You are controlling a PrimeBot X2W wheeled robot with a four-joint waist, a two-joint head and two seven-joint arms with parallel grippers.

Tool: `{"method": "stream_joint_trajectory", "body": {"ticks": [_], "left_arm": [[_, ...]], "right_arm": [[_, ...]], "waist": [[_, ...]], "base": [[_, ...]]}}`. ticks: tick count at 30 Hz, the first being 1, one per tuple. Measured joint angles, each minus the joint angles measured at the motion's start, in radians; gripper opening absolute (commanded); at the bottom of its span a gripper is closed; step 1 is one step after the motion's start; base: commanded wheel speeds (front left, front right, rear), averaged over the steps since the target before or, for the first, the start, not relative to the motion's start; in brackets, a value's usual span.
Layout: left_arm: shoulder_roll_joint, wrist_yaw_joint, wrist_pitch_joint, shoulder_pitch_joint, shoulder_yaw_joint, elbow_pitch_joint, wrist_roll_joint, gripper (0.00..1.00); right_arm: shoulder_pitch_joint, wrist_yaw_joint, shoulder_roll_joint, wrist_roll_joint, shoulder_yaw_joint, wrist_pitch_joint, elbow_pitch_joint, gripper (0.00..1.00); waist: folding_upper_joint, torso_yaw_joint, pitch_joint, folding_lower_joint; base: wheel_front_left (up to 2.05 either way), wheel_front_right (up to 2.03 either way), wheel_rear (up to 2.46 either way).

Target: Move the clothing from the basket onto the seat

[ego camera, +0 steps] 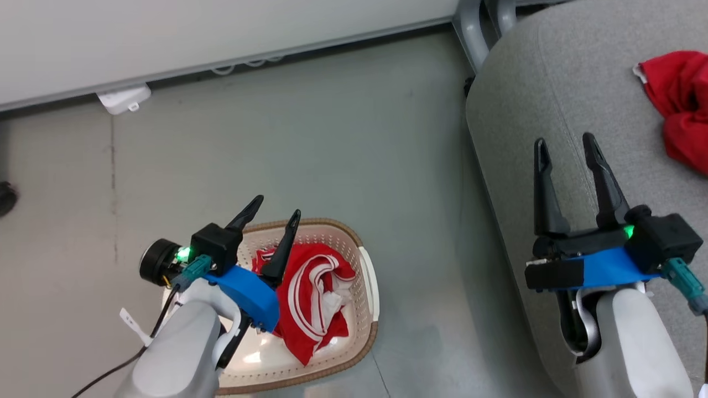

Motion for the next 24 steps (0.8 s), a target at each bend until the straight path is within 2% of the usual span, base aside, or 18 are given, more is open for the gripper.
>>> {"method": "stream_joint_trajectory", "body": {"ticks": [10,24], "left_arm": [[0.027,-0.002,0.0,-0.17,-0.189,0.22,-0.046,1.0],[0.069,-0.003,0.0,-0.297,-0.328,0.42,-0.115,1.0]], "right_arm": [[-0.121,0.0,0.0,0.011,0.021,0.0,-0.035,1.0],[-0.204,0.0,0.0,0.014,0.035,0.0,-0.086,1.0]], "waist": [[0.0,-0.043,0.189,0.0001],[0.0,-0.108,0.397,0.0]], "base": [[0.0,0.0,0.0],[0.0,0.0,0.0]]}}
